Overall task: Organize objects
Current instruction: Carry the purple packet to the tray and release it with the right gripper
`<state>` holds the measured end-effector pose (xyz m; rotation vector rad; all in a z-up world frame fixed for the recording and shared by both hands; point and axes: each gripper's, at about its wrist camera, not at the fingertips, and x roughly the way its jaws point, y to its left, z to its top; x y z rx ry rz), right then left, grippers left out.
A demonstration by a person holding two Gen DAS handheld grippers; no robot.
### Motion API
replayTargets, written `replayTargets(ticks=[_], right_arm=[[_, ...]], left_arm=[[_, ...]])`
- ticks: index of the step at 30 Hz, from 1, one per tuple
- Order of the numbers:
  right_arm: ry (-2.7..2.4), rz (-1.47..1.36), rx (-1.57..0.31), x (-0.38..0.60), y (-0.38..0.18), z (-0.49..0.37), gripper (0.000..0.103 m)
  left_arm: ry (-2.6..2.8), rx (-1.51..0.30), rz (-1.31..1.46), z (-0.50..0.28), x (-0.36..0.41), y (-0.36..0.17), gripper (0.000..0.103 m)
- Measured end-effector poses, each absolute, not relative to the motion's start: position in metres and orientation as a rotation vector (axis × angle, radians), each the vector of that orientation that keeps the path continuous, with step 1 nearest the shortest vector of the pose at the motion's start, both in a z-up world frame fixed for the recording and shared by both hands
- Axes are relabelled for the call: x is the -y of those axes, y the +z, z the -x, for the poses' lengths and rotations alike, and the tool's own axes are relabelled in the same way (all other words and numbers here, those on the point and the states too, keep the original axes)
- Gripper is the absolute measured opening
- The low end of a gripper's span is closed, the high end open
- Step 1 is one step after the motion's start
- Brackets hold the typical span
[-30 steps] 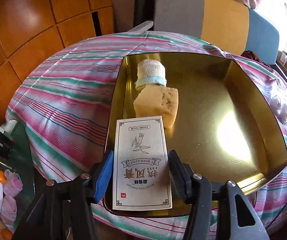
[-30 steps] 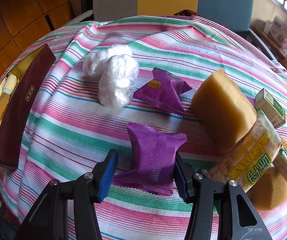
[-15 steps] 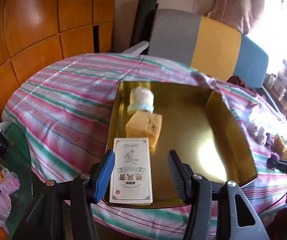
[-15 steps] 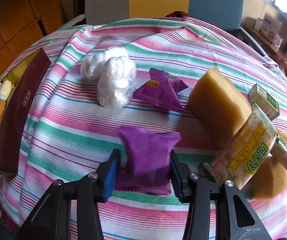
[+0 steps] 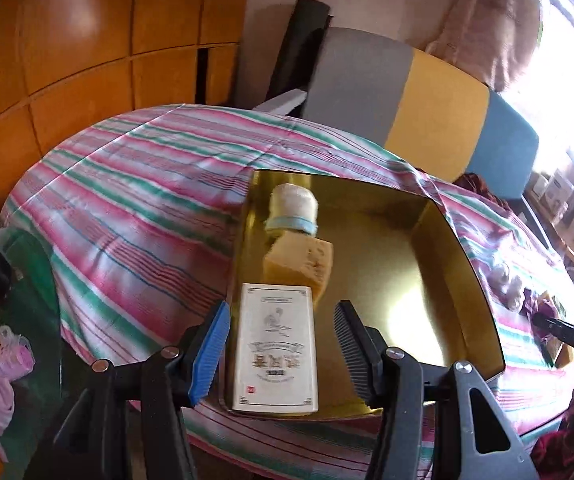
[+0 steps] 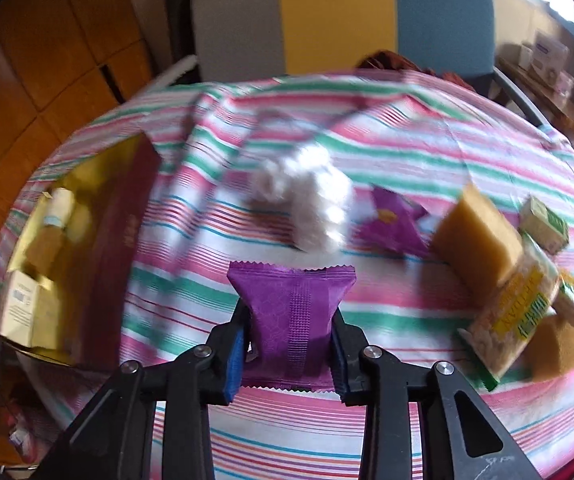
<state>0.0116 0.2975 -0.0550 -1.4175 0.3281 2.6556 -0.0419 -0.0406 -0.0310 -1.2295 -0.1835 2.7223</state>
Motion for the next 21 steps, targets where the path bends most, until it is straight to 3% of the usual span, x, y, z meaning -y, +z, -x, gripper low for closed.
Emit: replayTargets(ticks=[10,21], right_arm=[[3.020,1.397,-0.173,-0.157,-0.006,0.029,0.035],[3.058,1.810,0.023,-0.020,-0.078,0.064,0.037]], left_arm=[[2.802,0.304,1.252,0.049,0.082,-0.034,0.055],[2.766,0.353,1.297,0.052,0.090,-0.045,0.055]])
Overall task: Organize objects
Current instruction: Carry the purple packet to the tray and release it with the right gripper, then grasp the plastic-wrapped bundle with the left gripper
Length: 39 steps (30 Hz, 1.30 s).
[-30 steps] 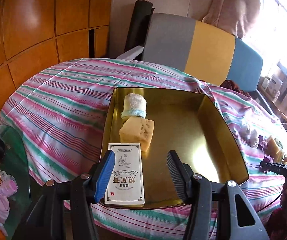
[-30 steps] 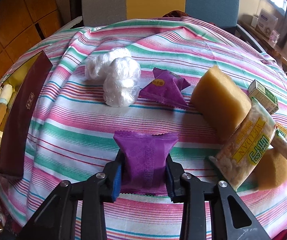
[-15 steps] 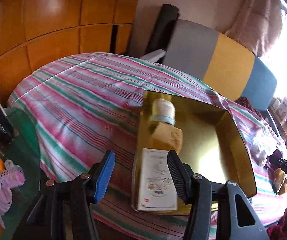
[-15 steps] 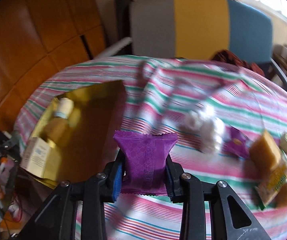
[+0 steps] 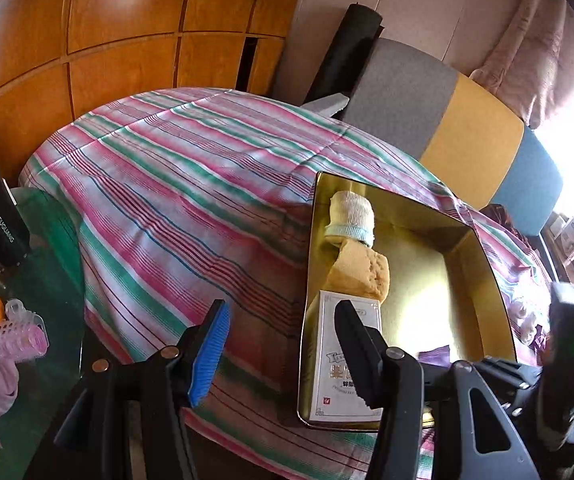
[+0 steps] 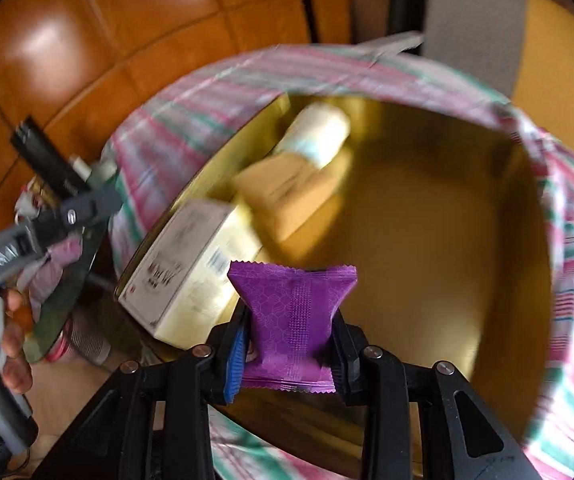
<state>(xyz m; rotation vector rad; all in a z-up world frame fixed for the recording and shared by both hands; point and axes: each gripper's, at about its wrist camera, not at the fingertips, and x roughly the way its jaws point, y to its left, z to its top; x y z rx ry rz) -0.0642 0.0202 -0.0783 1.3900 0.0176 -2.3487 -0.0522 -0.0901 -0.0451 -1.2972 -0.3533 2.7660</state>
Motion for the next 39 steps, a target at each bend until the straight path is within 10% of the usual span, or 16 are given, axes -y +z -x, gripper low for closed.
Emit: replayTargets(ticks=[21,39], right_arm=[[-2.435,-1.214,0.275,-0.077,-0.044,0.032,0.072],[-2.976,-1.279,0.537,-0.343,-0.009,-0.050,0.084]], left_arm=[[2.698,0.247,1.255,0.052,0.053,-0.033,0.055],[2.348,-0.074,1.086,0.041,-0.119,0.006,0.055]])
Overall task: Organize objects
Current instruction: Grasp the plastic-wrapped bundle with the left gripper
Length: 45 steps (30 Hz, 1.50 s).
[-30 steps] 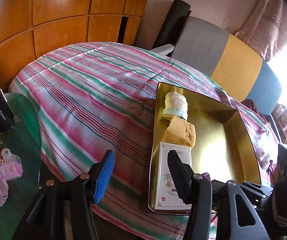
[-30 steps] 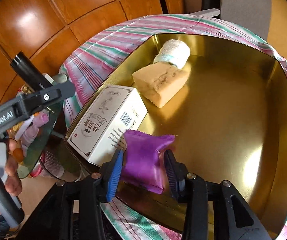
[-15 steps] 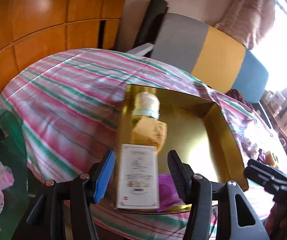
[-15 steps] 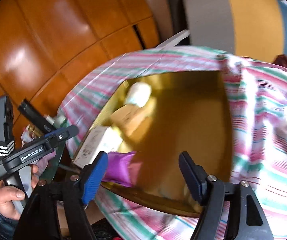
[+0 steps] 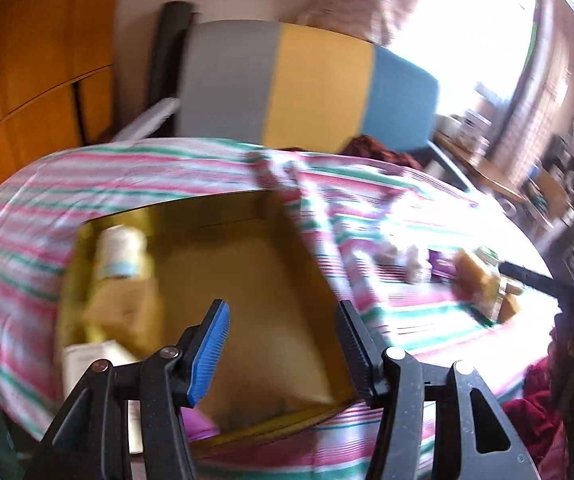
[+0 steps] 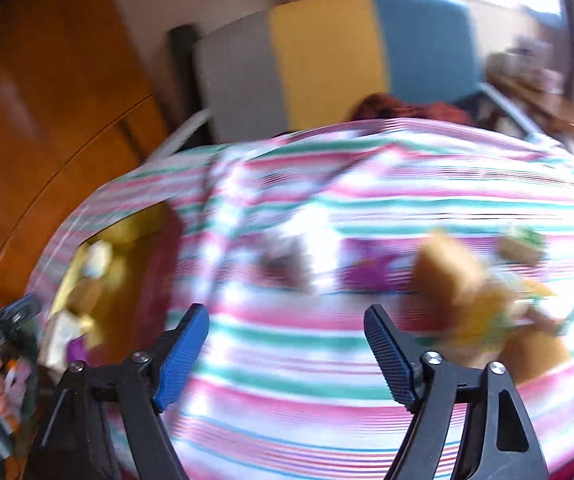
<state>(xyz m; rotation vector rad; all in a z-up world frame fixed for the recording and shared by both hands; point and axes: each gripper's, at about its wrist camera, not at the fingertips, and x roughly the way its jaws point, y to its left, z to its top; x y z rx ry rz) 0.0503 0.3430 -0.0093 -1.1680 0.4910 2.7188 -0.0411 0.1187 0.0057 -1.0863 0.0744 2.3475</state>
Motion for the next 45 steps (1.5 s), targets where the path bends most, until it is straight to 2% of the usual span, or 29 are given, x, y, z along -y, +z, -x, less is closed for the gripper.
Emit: replayTargets(ticks=[6,9,10,18,26,31,32,33,37,45], right_arm=[[2.503,0.953,-0.623,-0.438,-0.013,-0.097,0.086],[2.370,0.803,-0.903,-0.475,-0.022,-0.125,0.087],[2.365,0.749,-0.943,-0.482,-0.019,-0.132,0.087],[2.359,0.693,-1.045,-0.493,-0.020,-0.133,0.087],[2.362,0.646,-1.148,-0.497,-0.027,-0.145,0.087],[2.310,0.521,-1.222,-0.508,-0.027,-0.164,0.087],[2.296,0.499,-1.240,-0.510,-0.027,-0.167,0.087],[2.276,0.468,-1.270,-0.514,-0.029,-0.171,0.088],[2.224,0.440,-1.332,-0.521,-0.034,-0.176,0.089],[2.219,0.504,-1.304,-0.519,-0.035,-0.168,0.089]], left_arm=[[2.157,-0.176,1.082,0.035,-0.204,0.001,0.055],[2.072,-0.213,1.102,0.037,-0.248,-0.011,0.050],[2.057,-0.217,1.121,0.039,-0.259,-0.017,0.049],[1.978,-0.251,1.287,0.070,-0.333,-0.074,0.049],[2.031,-0.236,1.321,0.101,-0.368,-0.096,0.049],[2.020,-0.209,1.328,0.109,-0.385,-0.106,0.048],[2.018,-0.210,1.323,0.109,-0.386,-0.109,0.039],[2.029,-0.215,1.307,0.107,-0.385,-0.110,0.035],[2.032,-0.236,1.257,0.091,-0.374,-0.110,0.035],[1.977,-0.312,1.171,0.018,-0.328,-0.107,0.035]])
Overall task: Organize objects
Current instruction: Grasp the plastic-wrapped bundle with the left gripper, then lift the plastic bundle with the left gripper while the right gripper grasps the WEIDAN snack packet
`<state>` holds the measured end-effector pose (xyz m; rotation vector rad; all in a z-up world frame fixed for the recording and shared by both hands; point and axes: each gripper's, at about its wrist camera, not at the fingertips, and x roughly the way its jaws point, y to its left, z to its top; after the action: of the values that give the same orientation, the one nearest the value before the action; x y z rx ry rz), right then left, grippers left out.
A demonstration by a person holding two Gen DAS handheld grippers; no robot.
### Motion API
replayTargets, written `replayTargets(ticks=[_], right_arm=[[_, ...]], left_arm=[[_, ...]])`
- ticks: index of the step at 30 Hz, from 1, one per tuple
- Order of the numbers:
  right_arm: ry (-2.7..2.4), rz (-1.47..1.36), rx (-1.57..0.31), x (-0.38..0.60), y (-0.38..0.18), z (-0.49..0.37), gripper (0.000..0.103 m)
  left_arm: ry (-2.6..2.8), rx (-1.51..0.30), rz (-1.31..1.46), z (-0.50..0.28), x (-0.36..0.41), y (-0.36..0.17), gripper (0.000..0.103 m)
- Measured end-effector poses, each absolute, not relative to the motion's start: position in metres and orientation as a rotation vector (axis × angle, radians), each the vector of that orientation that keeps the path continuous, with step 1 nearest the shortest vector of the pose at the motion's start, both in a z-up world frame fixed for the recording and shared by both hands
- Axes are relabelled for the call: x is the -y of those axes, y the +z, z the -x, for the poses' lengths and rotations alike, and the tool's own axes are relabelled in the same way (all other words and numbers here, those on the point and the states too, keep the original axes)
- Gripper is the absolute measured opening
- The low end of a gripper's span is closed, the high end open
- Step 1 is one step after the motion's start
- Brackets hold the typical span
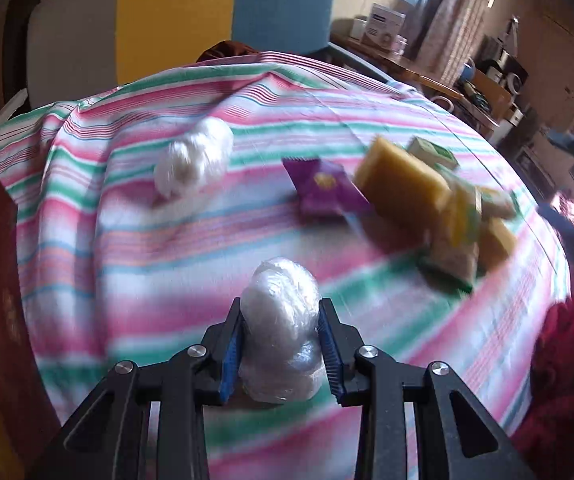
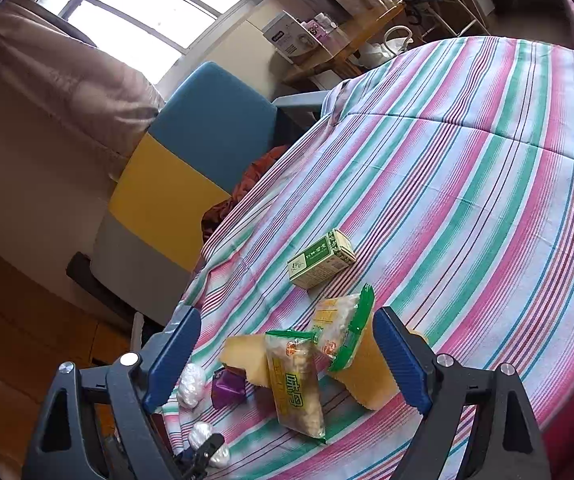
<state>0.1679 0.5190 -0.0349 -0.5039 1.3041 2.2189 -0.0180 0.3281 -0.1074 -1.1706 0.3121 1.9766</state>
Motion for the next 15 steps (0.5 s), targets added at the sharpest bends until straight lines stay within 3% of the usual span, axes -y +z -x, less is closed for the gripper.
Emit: replayTargets(ticks=[8,15], right_arm=[[2.284,0.597,-1.243,-0.509,-0.034,-0.153,0.090],[2.453,0.842,-1.065,-0.477,-0.033,-0.114,0.086]], left_arm=[[1.936,-0.344,1.099,-0.031,-0.295,-0.107,0.035],[1.930,-0.312,1.114,-0.029,-0.289,-0.108,0.035]])
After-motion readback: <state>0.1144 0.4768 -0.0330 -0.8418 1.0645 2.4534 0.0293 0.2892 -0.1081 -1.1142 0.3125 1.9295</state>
